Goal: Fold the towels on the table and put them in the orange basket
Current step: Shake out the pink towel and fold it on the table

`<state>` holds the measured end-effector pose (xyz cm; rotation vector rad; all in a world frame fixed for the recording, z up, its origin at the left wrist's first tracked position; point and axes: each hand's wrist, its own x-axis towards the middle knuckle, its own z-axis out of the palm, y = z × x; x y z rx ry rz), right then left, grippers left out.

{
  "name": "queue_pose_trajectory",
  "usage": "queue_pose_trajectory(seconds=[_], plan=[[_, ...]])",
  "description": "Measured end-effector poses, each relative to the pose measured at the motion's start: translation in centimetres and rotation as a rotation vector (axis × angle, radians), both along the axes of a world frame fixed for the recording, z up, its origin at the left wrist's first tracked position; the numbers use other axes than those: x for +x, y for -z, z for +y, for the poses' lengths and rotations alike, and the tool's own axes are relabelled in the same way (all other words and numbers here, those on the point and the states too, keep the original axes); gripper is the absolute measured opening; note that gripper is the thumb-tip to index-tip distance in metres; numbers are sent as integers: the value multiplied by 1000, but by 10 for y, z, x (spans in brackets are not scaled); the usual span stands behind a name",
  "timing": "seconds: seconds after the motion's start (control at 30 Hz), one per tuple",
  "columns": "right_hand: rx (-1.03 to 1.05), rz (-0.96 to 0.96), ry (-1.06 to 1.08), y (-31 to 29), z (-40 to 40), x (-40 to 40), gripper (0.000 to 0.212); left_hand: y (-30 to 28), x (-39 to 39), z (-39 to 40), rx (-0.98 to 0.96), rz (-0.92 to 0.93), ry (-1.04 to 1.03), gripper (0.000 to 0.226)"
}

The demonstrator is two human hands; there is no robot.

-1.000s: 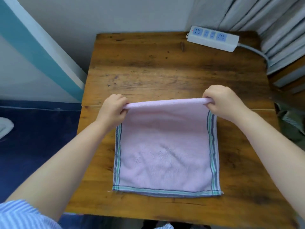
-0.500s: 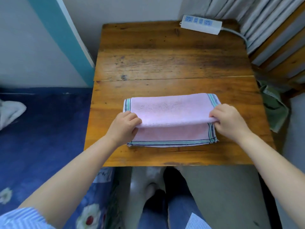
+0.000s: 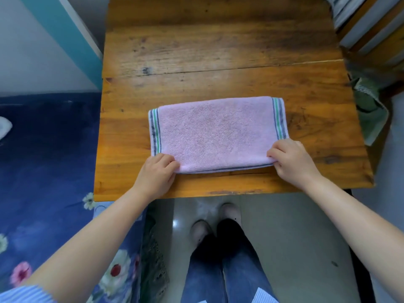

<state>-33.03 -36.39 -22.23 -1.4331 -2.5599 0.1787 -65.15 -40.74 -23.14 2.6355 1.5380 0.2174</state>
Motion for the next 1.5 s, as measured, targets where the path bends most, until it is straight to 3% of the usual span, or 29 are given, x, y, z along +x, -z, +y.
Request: queue_pose_trajectory(seconds=[0.23, 0.37, 0.47, 0.6, 0.8, 1.03, 1.2, 1.33, 1.5], plan=[[-99, -4, -55, 5, -14, 16, 32, 0, 3, -4, -83, -81, -117, 34], [-11, 73, -34, -8, 14, -5, 16, -14, 31, 31, -23, -214, -227, 29], [79, 115, -31, -10, 44, -48, 21, -15, 60, 67, -13, -274, -405, 16], [-231, 2, 131, 4, 76, -99, 42, 6, 79, 99, -189, -173, -633, 38], [-333, -135, 140, 44, 82, -100, 53, 41, 53, 96, -341, 7, -552, 53], [-363, -48, 476, 49, 87, -32, 54, 45, 15, 93, -360, -31, -621, 54], [-340, -84, 588, 35, 73, -23, 57, 32, 31, 79, -293, -57, -669, 63], [-301, -12, 451, 26, 26, -61, 61, 25, 60, 35, -326, -87, -583, 81], [-380, -103, 370, 43, -15, -83, 56, 32, 63, 2, -335, 14, -595, 73]])
